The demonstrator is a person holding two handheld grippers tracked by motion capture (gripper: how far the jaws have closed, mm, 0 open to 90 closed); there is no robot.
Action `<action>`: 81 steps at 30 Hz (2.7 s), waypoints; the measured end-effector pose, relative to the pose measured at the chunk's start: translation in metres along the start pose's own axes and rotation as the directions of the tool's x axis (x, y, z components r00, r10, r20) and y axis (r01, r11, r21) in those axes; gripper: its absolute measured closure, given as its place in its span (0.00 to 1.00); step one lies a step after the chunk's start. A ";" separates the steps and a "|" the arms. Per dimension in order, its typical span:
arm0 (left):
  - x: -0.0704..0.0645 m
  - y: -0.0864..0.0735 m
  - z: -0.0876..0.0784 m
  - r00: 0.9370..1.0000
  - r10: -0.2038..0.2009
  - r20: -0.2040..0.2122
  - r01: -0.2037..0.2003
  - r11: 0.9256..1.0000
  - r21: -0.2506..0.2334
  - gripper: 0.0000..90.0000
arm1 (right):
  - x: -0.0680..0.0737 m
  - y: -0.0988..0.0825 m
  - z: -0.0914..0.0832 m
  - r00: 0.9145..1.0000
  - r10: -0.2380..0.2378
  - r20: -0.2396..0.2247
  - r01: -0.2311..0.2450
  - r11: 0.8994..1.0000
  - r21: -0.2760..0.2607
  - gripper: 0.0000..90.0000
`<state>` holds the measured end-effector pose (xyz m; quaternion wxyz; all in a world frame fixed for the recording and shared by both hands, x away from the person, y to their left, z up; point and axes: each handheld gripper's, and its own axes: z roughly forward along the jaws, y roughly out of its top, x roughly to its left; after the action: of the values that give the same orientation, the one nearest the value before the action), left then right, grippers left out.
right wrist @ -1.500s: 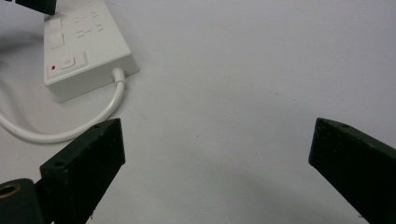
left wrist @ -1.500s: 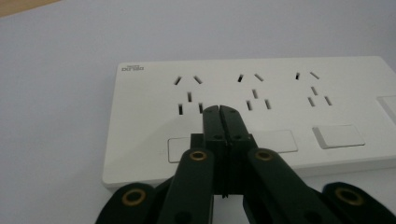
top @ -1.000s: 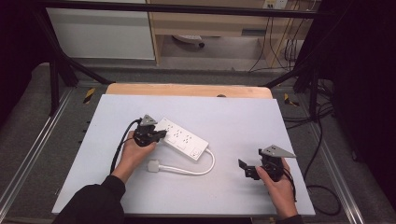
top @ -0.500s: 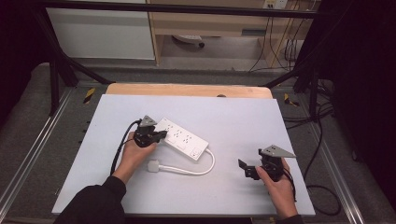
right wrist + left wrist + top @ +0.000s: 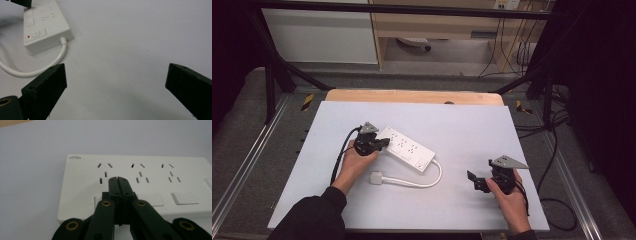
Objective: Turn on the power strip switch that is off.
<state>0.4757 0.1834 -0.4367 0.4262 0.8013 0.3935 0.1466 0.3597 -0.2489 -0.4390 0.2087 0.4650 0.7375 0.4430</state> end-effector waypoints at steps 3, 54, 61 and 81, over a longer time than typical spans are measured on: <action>0.000 0.001 0.000 1.000 0.007 0.000 -0.007 1.000 0.001 1.00 | 0.000 0.000 0.000 1.000 -0.002 -0.002 0.002 1.000 0.001 0.04; 0.004 0.039 -0.021 0.997 -0.071 -0.030 0.067 0.991 -0.112 0.09 | -0.001 0.000 0.001 1.000 -0.006 -0.006 0.006 1.000 -0.001 0.03; 0.007 0.041 -0.031 0.998 -0.063 -0.030 0.059 0.991 -0.122 0.09 | -0.002 0.000 0.001 1.000 0.000 -0.005 0.000 1.000 0.003 0.04; 0.026 0.030 -0.064 0.997 -0.070 -0.045 0.063 0.989 -0.134 0.09 | -0.001 0.000 0.000 1.000 -0.002 -0.014 0.002 1.000 -0.003 0.03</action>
<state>0.4716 0.2297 -0.3774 0.4732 0.7537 0.4199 0.1778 0.3604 -0.2502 -0.4391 0.2048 0.4610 0.7387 0.4472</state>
